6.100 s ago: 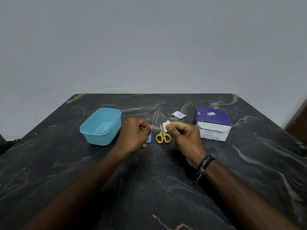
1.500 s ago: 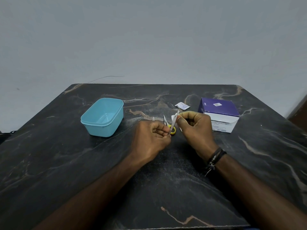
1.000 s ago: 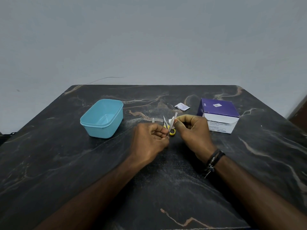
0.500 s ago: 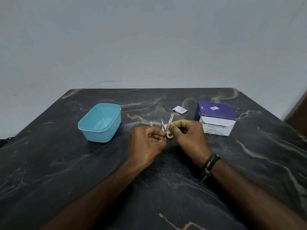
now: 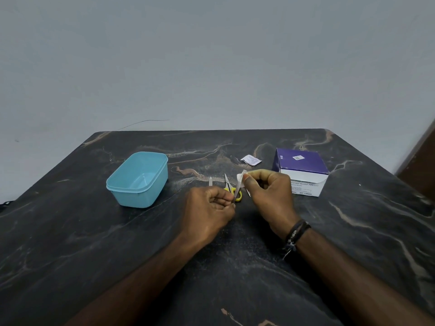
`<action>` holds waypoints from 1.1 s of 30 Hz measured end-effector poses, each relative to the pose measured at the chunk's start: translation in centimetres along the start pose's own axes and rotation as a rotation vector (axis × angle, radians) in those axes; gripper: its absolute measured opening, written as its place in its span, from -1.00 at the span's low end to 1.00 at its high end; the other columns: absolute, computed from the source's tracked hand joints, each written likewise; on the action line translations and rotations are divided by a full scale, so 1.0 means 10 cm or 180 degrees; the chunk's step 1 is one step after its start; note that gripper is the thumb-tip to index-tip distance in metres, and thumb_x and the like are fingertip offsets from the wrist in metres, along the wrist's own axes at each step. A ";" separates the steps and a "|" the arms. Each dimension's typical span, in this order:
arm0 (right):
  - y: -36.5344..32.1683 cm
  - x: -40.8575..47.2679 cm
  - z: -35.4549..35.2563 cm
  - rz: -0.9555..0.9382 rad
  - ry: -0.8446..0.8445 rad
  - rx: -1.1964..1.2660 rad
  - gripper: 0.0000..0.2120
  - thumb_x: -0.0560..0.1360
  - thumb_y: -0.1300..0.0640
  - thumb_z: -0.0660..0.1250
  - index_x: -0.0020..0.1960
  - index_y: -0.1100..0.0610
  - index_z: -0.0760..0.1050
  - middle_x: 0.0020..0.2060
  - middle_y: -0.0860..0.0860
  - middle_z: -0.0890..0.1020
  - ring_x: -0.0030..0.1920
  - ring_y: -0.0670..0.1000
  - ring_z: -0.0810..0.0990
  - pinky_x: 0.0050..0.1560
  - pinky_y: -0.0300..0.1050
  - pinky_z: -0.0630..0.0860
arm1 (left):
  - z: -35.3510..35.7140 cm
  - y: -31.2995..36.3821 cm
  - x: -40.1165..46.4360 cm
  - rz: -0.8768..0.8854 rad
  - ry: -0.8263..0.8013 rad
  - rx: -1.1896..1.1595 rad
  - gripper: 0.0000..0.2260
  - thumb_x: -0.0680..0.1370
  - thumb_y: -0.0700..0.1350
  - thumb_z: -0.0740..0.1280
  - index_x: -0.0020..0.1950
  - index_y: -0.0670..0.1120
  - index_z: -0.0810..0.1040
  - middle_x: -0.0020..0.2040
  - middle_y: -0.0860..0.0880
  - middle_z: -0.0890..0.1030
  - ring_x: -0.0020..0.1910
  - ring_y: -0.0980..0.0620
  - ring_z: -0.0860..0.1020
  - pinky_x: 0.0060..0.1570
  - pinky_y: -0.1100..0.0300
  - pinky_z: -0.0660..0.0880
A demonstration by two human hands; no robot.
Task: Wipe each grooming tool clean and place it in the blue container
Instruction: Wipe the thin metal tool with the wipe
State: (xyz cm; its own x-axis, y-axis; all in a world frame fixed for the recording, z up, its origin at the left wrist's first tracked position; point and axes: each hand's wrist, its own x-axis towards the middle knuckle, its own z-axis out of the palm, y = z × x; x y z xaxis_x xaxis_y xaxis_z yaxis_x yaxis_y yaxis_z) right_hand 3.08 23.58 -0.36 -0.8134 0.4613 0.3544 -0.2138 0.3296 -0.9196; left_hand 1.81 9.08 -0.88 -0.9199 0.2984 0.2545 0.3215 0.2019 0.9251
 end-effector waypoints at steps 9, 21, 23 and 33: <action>0.06 -0.06 0.06 0.0152 -0.0527 -0.0181 -0.79 0.48 0.23 0.41 -0.32 0.12 0.63 -0.43 -0.03 0.66 -0.39 -0.14 0.57 -0.31 -0.18 0.51 | -0.05 -0.03 0.05 -0.0099 0.0199 -0.0024 -0.85 0.38 -0.34 0.50 -0.09 -0.17 0.66 -0.28 -0.07 0.69 -0.31 0.00 0.68 -0.22 0.08 0.66; 0.05 0.01 0.01 0.0142 -0.0017 -0.0108 -0.80 0.49 0.20 0.41 -0.30 0.16 0.63 -0.42 0.02 0.66 -0.42 -0.18 0.52 -0.34 -0.25 0.46 | 0.02 -0.04 0.02 -0.0107 0.0047 -0.0092 -0.82 0.39 -0.36 0.48 -0.15 -0.10 0.65 -0.28 -0.08 0.68 -0.28 -0.05 0.69 -0.17 0.03 0.66; 0.07 -0.02 0.05 0.0212 -0.0251 -0.0157 -0.83 0.48 0.22 0.40 -0.28 0.19 0.65 -0.37 0.10 0.69 -0.37 -0.10 0.57 -0.29 -0.14 0.51 | -0.01 -0.04 0.03 -0.0091 0.0114 -0.0071 -0.84 0.39 -0.36 0.48 -0.12 -0.14 0.66 -0.28 -0.07 0.68 -0.31 -0.03 0.68 -0.19 0.04 0.66; 0.03 0.06 -0.01 0.0185 0.0191 0.0012 -0.77 0.49 0.18 0.42 -0.35 0.13 0.60 -0.47 -0.07 0.60 -0.45 -0.18 0.46 -0.36 -0.25 0.41 | 0.03 -0.03 0.01 -0.0077 0.0020 -0.0115 -0.80 0.39 -0.36 0.47 -0.18 -0.06 0.64 -0.28 -0.07 0.68 -0.27 -0.06 0.69 -0.18 0.02 0.66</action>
State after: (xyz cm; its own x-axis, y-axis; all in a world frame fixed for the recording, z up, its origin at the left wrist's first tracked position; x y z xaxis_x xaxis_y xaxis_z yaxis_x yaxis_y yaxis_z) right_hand 2.62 24.04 -0.39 -0.7906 0.5281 0.3099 -0.1694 0.2977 -0.9395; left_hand 1.71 9.35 -1.20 -0.9288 0.2878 0.2335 0.2908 0.1751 0.9406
